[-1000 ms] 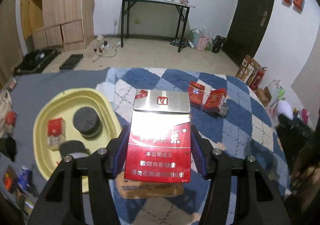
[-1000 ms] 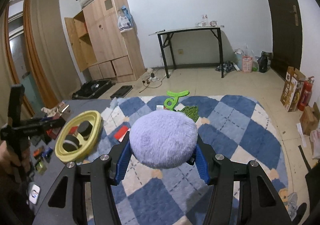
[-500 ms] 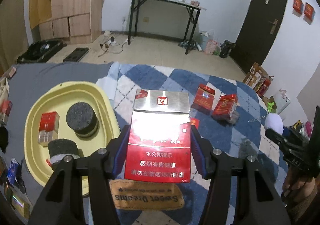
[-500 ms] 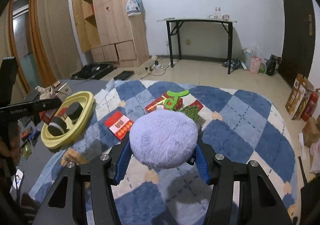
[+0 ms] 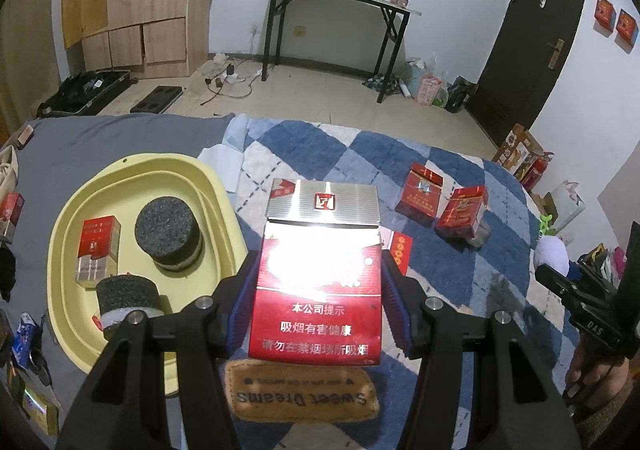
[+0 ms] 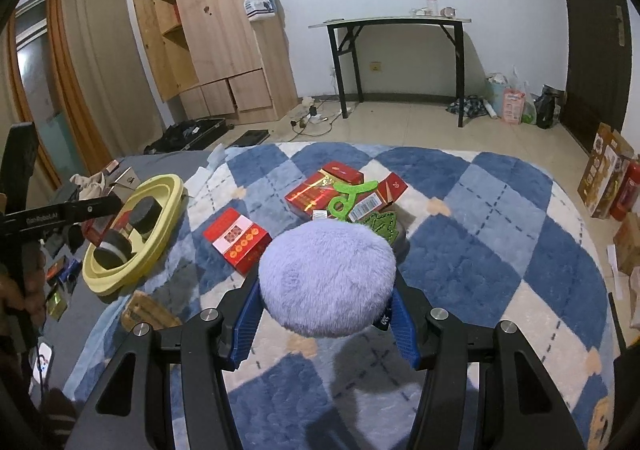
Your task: Organize rigid objects
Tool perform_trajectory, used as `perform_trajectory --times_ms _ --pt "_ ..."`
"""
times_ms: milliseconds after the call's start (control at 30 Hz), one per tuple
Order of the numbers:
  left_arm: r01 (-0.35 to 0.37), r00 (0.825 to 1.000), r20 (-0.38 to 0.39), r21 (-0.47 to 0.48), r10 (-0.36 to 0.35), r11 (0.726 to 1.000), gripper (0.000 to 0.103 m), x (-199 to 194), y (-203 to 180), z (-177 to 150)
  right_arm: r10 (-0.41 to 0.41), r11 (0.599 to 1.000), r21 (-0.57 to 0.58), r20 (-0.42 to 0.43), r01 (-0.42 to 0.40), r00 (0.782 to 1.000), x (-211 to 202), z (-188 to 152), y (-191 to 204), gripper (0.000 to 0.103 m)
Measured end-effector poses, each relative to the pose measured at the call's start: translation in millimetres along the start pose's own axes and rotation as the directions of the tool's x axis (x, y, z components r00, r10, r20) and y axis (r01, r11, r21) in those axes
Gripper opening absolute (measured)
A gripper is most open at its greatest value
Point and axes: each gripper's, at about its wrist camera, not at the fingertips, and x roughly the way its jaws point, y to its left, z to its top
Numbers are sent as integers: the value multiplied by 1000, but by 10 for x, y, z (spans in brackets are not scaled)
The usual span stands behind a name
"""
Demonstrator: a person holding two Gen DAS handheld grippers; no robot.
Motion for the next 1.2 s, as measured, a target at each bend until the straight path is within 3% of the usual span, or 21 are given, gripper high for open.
perform_trajectory --times_ms 767,1200 --pt "-7 1000 7 -2 7 1000 58 -35 12 1 -2 1000 -7 -9 2 1000 -16 -36 55 56" --pt "-34 999 2 -85 35 996 58 -101 296 82 1 1000 -15 -17 -1 1000 0 -52 80 56"
